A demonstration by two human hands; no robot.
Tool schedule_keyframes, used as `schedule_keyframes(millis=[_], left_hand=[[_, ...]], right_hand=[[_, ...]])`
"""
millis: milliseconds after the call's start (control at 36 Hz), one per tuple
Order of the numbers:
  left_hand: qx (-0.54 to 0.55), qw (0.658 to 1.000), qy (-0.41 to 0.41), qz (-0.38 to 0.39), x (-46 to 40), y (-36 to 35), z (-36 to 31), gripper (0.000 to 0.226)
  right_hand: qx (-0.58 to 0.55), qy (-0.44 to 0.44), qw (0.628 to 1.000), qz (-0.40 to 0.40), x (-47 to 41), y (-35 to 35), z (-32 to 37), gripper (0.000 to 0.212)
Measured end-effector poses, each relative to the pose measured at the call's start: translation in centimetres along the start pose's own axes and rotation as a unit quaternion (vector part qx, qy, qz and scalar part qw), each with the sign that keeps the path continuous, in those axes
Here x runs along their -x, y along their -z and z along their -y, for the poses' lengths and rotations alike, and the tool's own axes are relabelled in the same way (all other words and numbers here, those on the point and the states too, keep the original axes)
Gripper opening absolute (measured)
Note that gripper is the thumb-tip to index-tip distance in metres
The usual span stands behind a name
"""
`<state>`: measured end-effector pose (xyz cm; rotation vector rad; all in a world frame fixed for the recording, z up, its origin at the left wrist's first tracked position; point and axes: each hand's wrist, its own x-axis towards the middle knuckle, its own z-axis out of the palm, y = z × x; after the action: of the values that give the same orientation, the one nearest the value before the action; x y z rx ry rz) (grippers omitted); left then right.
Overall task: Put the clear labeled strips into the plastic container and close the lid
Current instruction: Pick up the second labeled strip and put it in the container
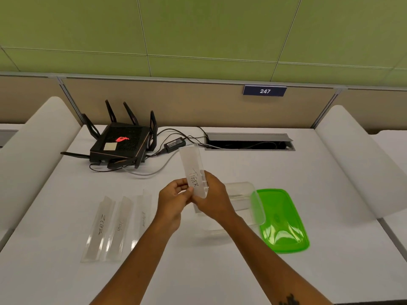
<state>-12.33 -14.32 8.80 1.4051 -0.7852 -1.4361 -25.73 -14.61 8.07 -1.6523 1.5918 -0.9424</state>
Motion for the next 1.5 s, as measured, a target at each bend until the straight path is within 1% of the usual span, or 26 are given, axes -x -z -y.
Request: schedule_keyframes(millis=[83,167,250,306,417,528,639,750,833,917,1028,1111,1167,1250,1361,1500], left_hand=[[0.031,0.999,0.012,0.023,0.2,-1.1,-0.1,0.022],[0.043,0.998,0.014,0.048,0.5,-2.0,-0.1,0.024],[0.027,0.997,0.007,0.07,0.8,-2.8,-0.3,0.024],[0.016,0.997,0.0,0.079,0.9,-3.3,-0.5,0.021],[-0.024,0.998,-0.037,0.046,0.7,-4.1,-1.0,0.023],[-0.076,0.994,-0.075,-0.009,0.1,-4.4,-1.2,0.031],[-0.155,0.983,-0.103,-0.008,0.2,-4.7,-1.0,0.035],[-0.223,0.968,-0.113,0.005,0.7,-5.3,-0.3,0.034],[-0.274,0.957,-0.097,0.012,0.9,-5.7,0.8,0.042],[-0.303,0.95,-0.078,0.014,1.1,-5.9,1.8,0.051],[-0.338,0.94,-0.053,-0.004,1.4,-6.2,2.8,0.057],[-0.363,0.932,-0.012,-0.005,1.3,-6.3,3.5,0.06],[-0.367,0.93,0.019,-0.005,1.1,-6.3,4.0,0.063],[-0.363,0.931,0.043,-0.011,0.8,-6.5,4.4,0.066],[-0.351,0.934,0.057,-0.019,0.4,-6.5,4.8,0.071],[-0.339,0.936,0.093,-0.002,0.2,-7.1,4.9,0.072]], right_hand=[[0.027,0.003,1.0,-0.004,-0.2,1.3,-0.4,0.062],[0.042,0.017,0.999,-0.008,-0.2,2.7,-0.8,0.062],[0.053,0.028,0.998,-0.009,-0.3,4.1,-1.4,0.061],[0.072,0.033,0.997,-0.003,-0.4,5.1,-1.9,0.066],[0.146,0.028,0.989,0.024,-0.8,7.7,-3.4,0.08],[0.242,0.026,0.967,0.071,-1.2,10.0,-5.3,0.081],[0.307,0.035,0.946,0.103,-1.8,11.3,-7.0,0.075],[0.343,0.052,0.928,0.134,-2.3,11.8,-8.5,0.075],[0.369,0.077,0.914,0.148,-2.7,11.7,-9.7,0.071],[0.385,0.1,0.904,0.159,-3.2,11.3,-10.7,0.068],[0.4,0.119,0.891,0.181,-3.6,10.7,-11.7,0.065],[0.414,0.138,0.881,0.185,-4.1,10.3,-12.2,0.06],[0.423,0.151,0.875,0.184,-4.4,10.0,-12.4,0.058],[0.432,0.168,0.868,0.178,-4.6,9.5,-12.7,0.056],[0.417,0.174,0.872,0.187,-4.3,8.9,-13.1,0.055],[0.408,0.164,0.874,0.205,-4.3,8.4,-14.3,0.055]])
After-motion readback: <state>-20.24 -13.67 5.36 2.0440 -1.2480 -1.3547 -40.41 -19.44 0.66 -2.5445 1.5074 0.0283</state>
